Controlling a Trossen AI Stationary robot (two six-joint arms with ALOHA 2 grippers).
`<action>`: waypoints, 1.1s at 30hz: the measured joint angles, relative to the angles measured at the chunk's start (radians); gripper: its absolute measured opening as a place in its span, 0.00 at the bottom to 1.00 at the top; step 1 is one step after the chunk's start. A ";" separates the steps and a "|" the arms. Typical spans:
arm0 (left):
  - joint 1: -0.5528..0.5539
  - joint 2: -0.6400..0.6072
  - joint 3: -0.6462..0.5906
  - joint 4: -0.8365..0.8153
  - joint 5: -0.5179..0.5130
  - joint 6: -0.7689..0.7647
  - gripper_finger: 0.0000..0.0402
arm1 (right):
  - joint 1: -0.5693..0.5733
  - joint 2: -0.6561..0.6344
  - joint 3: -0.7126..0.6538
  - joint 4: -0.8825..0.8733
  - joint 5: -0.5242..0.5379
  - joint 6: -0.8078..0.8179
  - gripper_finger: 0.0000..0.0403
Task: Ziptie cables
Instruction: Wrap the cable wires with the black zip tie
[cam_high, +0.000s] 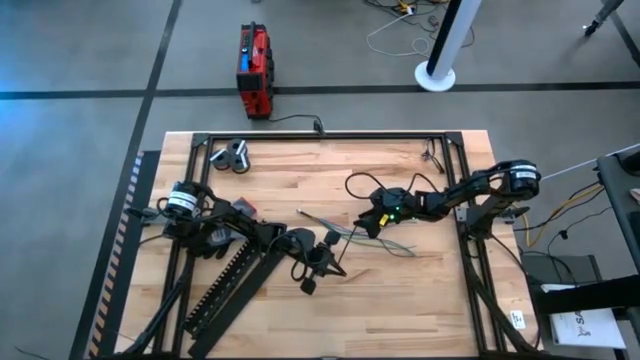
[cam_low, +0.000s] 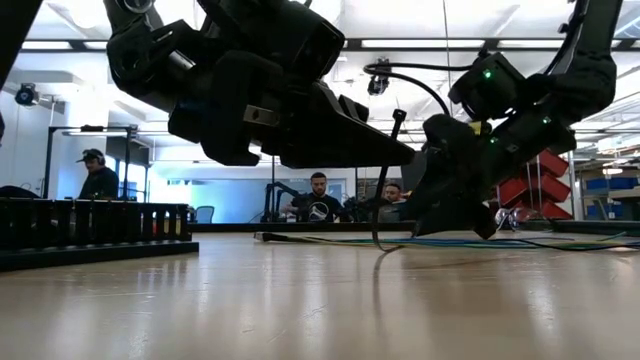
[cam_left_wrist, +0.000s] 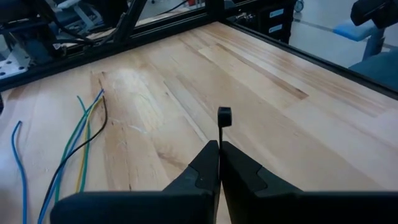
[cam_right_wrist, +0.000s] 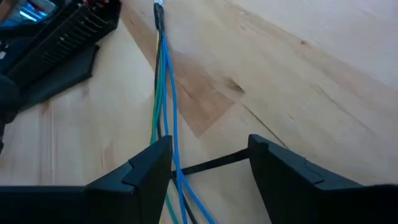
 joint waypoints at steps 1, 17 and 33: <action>0.000 0.000 0.000 0.000 0.000 0.000 0.00 | 0.004 -0.001 0.000 0.000 0.001 0.000 0.48; 0.000 0.001 0.000 0.003 -0.015 -0.001 0.00 | 0.083 0.003 0.000 0.014 0.091 -0.012 0.32; 0.000 0.001 0.000 0.008 -0.016 -0.001 0.00 | 0.131 0.010 0.009 0.027 0.164 -0.060 0.03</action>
